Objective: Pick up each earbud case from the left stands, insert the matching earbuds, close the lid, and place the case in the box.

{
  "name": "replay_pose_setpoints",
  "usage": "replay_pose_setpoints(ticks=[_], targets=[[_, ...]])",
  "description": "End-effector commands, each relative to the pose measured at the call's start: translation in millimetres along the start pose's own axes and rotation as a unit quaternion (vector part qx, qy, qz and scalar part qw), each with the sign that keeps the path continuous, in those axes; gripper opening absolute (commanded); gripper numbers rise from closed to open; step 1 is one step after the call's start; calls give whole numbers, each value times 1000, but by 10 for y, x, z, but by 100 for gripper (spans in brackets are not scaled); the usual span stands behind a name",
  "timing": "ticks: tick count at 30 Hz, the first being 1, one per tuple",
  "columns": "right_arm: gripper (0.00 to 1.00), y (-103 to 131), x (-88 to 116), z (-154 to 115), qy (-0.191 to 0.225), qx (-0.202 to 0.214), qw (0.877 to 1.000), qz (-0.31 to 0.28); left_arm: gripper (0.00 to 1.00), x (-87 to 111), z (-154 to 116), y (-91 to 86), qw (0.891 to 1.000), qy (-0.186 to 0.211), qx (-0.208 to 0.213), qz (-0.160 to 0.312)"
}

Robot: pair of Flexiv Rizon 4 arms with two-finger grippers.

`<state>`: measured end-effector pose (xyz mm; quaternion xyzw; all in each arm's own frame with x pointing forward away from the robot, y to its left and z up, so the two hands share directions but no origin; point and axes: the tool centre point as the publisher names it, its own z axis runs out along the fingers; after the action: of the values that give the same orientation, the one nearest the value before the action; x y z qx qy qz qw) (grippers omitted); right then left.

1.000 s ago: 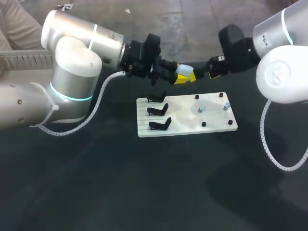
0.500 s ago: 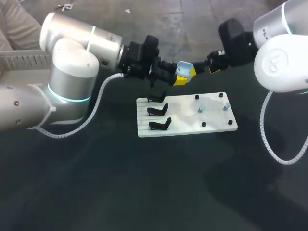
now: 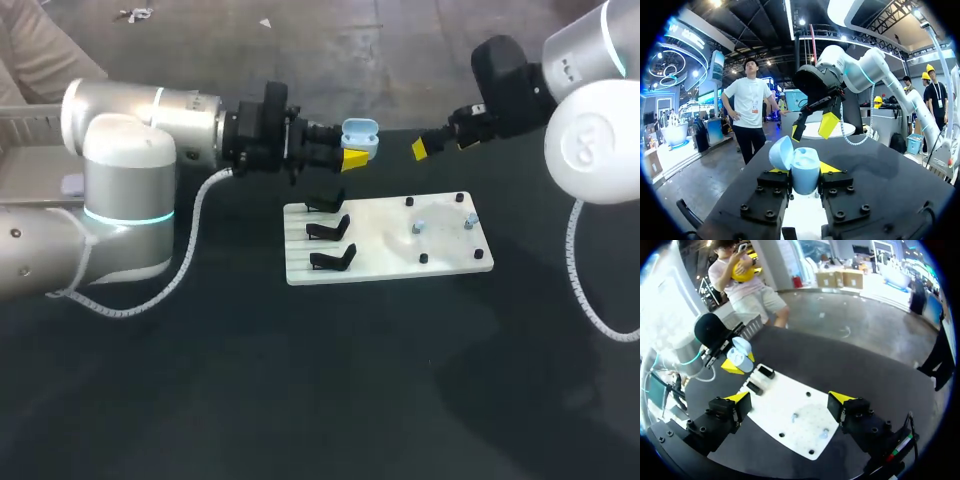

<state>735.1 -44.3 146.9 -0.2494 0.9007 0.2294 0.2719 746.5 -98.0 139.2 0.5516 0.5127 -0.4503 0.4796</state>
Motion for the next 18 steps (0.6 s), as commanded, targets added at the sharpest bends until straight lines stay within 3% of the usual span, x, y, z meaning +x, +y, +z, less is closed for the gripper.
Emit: replay_pose_setpoints(ticks=[1,18], targets=[[100,1,124,-105,2,52,999,1,0,-15,-98,-116,999,-39,-12,2],[100,-240,610,-148,81,150,985,13,0,-7,-117,-148,999,-27,-37,-18]])
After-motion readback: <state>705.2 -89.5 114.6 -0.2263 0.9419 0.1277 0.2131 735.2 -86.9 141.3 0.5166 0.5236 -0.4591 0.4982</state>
